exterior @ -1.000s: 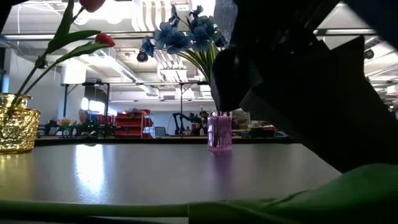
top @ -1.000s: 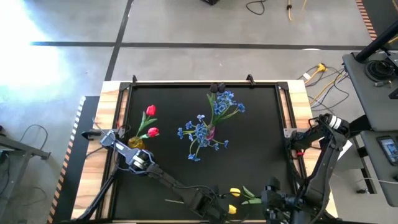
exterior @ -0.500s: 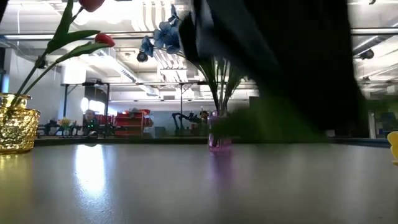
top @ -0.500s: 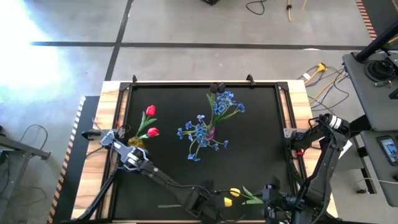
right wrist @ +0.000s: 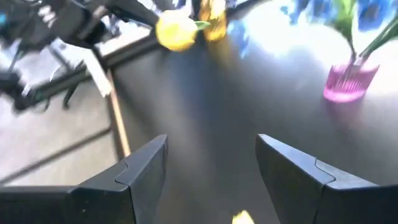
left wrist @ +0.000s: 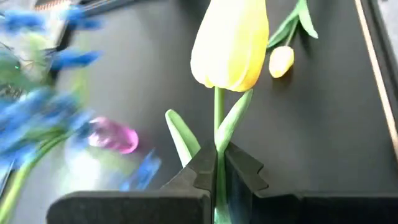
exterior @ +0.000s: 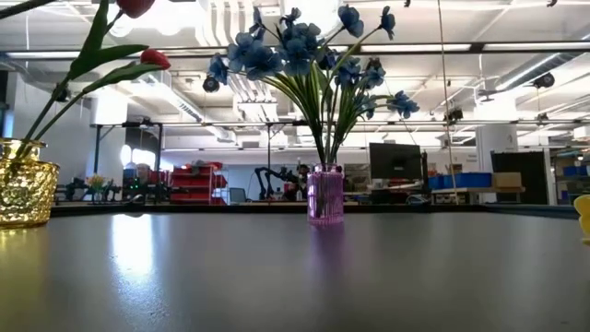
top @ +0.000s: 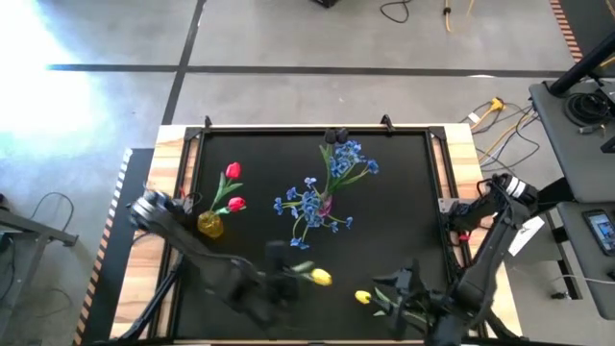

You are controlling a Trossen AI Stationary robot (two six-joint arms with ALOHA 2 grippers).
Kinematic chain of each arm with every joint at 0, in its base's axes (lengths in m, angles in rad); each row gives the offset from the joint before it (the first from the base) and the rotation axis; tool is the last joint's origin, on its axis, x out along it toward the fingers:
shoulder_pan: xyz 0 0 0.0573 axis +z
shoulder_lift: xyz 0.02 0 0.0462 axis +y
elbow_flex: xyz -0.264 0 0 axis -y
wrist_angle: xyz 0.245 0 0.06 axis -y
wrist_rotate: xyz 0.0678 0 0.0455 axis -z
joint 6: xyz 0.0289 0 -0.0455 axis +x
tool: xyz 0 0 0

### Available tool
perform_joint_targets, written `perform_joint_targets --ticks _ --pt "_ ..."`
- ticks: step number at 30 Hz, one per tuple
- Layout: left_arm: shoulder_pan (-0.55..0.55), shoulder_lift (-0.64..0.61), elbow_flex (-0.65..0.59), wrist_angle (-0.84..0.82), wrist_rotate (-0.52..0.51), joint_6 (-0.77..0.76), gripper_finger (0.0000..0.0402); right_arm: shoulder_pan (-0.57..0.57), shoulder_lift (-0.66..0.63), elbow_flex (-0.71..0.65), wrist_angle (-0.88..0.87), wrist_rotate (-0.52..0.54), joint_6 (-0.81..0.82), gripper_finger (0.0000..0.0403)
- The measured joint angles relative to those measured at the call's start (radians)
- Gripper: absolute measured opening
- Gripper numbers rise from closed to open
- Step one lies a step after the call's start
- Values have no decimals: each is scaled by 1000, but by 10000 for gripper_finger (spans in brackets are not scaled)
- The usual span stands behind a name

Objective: Sort flowers into vase by color
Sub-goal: Put the bottom left yellow flower into yellow vase

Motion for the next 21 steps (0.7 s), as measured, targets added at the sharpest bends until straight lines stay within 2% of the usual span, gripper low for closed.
perform_joint_targets --ticks 4,8,11,15,21 --pt "-32 -285 -288 176 -40 10 1 -84 0 0 96 31 -99 233" --pt "-52 -557 -530 419 -46 134 0 -176 0 0 275 32 -277 233" --pt "-71 -755 -677 543 -63 210 0 -239 0 0 431 26 -448 233" --pt "-102 -1000 -819 565 -88 258 0 -308 0 0 576 25 -574 233" --pt "-116 -1289 -946 616 -84 399 0 -367 0 0 653 25 -532 233"
